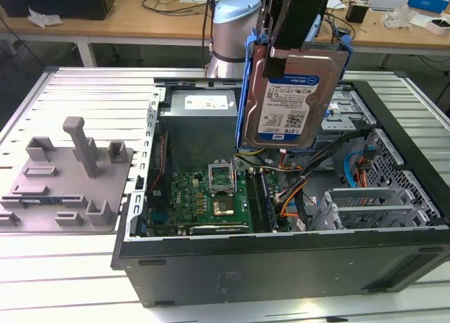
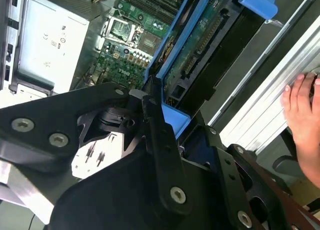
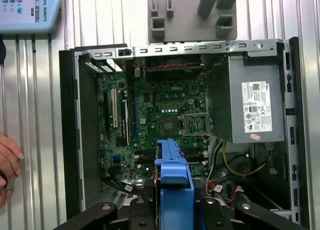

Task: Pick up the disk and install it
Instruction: 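Pick up the disk, then insert the disk into the insertion slot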

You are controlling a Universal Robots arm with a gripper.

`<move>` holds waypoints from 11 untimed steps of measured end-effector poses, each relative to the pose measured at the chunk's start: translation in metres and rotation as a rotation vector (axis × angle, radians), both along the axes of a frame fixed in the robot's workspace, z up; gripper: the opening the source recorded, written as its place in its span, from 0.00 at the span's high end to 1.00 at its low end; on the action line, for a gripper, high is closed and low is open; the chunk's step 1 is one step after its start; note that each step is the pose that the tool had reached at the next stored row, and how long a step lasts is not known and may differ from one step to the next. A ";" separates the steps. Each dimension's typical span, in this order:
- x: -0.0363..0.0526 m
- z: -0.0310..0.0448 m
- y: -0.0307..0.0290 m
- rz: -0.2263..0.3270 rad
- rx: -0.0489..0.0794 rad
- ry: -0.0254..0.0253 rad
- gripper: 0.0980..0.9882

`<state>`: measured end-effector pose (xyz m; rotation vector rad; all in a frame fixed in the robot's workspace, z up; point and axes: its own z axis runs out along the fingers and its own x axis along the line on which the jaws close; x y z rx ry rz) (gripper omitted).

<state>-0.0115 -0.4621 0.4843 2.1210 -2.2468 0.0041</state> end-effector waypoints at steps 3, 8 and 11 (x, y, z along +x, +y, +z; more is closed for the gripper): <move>0.0000 -0.0001 0.0000 0.000 -0.002 0.0000 0.70; 0.0000 -0.0001 0.0000 0.000 -0.002 0.0000 0.70; 0.0000 -0.0001 0.0000 0.000 -0.003 0.0000 0.70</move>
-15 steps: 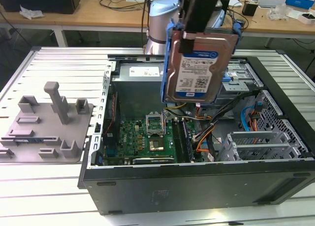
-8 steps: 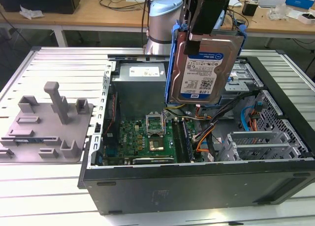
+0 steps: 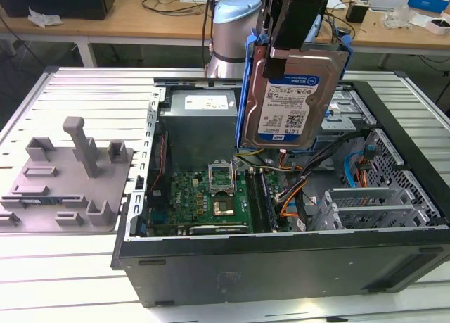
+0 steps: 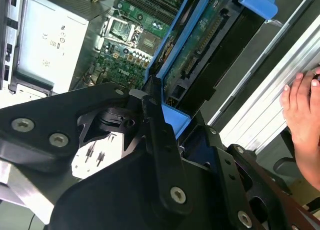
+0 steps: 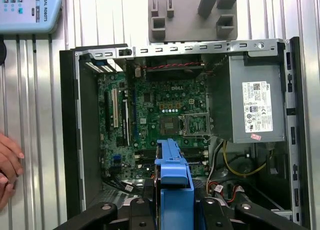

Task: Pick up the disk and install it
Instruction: 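Insert the disk into the insertion slot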

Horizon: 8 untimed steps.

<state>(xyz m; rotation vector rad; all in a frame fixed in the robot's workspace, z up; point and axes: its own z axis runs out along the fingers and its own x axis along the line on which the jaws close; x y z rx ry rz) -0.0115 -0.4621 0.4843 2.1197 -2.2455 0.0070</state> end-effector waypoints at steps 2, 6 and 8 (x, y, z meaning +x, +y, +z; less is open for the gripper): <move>0.0000 0.0000 0.0002 0.000 0.000 -0.0006 0.70; -0.0028 -0.0005 -0.0019 0.004 0.016 -0.0183 0.70; -0.0032 -0.0019 -0.0079 0.004 0.039 -0.0184 0.70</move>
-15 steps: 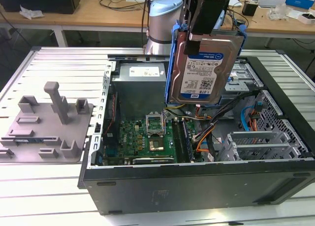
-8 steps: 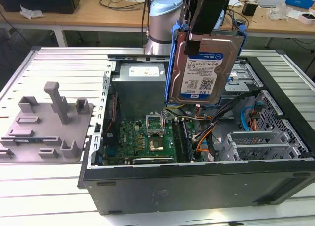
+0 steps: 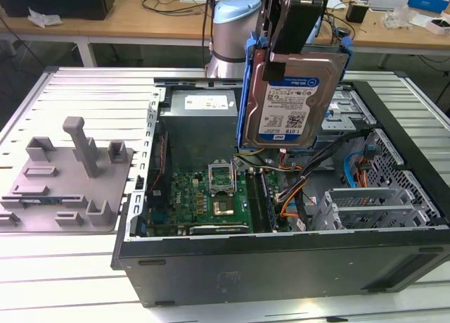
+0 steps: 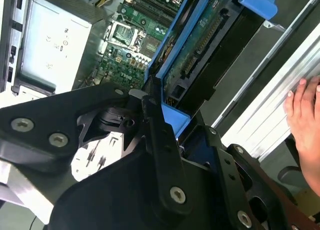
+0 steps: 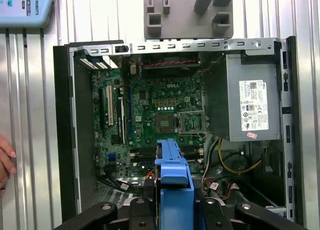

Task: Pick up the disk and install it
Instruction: 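Insert the disk into the insertion slot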

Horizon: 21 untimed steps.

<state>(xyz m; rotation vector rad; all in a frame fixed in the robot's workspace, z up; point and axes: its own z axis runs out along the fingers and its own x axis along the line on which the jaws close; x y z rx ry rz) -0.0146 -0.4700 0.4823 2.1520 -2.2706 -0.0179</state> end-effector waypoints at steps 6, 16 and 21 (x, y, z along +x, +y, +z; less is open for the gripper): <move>0.0001 -0.0001 -0.0009 0.000 0.002 0.0001 0.70; 0.0099 -0.0017 -0.0243 0.000 0.002 0.0001 0.70; 0.0277 -0.0028 -0.0391 0.000 0.002 0.0002 0.70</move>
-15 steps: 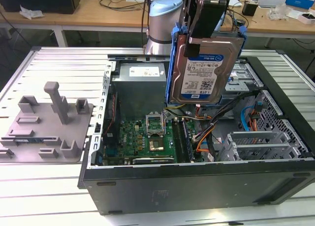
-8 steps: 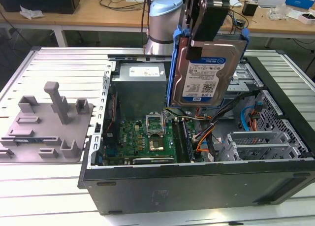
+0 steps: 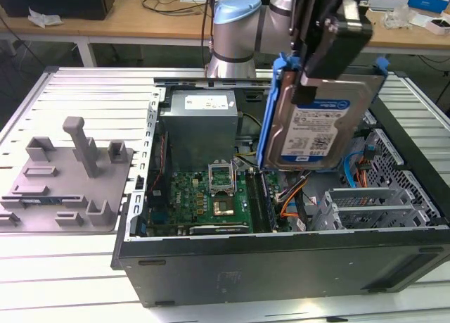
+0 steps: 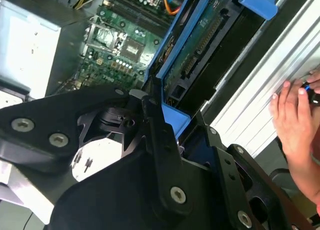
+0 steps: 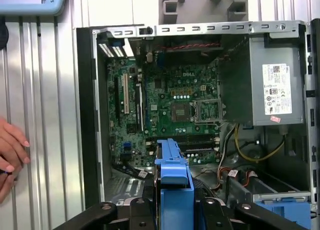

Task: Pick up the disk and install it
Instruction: 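Insert the disk into the insertion slot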

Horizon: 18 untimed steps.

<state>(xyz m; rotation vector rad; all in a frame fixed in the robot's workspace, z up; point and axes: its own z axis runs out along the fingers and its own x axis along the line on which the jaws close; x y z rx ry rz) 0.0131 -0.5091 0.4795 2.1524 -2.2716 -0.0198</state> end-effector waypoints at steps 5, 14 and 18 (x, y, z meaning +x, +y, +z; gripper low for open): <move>0.0167 -0.0011 -0.0083 0.000 0.000 -0.0001 0.70; 0.0401 -0.0028 -0.0194 0.000 0.000 0.0000 0.70; 0.0587 -0.0037 -0.0219 0.001 0.000 0.0000 0.70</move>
